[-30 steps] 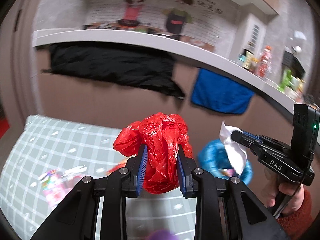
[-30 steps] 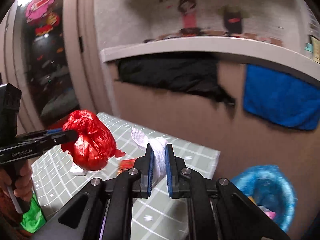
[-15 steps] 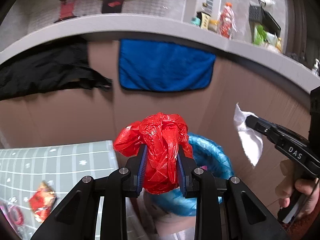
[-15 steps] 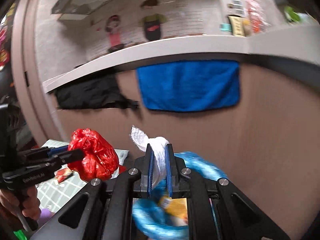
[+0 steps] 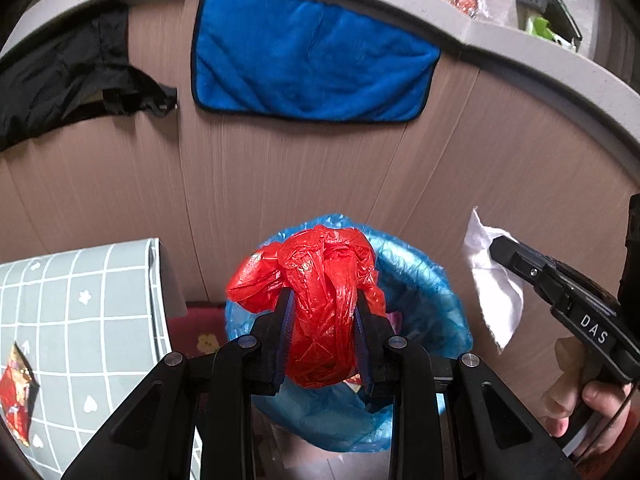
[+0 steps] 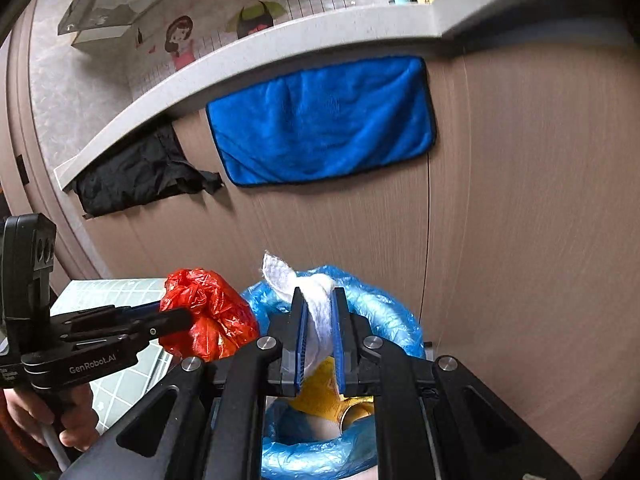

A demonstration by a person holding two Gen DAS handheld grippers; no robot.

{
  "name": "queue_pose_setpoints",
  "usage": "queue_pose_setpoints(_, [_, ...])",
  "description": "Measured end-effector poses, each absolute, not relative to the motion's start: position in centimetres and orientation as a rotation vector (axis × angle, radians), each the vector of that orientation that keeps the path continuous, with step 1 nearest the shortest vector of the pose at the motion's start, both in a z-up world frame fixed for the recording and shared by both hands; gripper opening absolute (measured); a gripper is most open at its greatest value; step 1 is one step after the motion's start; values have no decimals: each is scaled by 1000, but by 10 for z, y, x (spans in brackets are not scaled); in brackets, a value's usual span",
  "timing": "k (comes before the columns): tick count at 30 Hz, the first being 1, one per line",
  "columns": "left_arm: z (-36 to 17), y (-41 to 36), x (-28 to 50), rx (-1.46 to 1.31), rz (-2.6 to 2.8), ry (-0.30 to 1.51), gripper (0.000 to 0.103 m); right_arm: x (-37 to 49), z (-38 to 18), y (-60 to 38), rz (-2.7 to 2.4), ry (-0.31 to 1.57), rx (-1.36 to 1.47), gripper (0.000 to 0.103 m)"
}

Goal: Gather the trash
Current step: 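Carry the red bag and white tissue over the blue bin and release both, then grasp the pink tissue pack with the left tool while the right tool grasps the purple sponge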

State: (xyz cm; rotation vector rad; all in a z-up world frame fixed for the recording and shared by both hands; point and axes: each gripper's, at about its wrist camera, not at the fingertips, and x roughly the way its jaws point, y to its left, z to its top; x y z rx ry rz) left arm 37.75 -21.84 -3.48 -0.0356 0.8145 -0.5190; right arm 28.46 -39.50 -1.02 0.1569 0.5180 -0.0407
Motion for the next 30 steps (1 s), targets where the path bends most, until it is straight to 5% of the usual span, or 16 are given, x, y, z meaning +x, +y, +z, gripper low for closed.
queue_pose_setpoints(12, [-64, -231, 405, -98, -555, 930, 30, 307, -38, -405, -28, 580, 182, 15])
queue_pose_setpoints(16, [-62, -225, 412, -178, -584, 952, 38, 307, -41, -407, -23, 581, 197, 55])
queue_pose_setpoints(21, [-50, -212, 416, -256, -582, 950, 48, 297, -39, -403, -60, 564, 174, 55])
queue_pose_setpoints(30, [-3, -138, 382, -176, -472, 850, 48, 274, -25, -388, -63, 550, 165, 55])
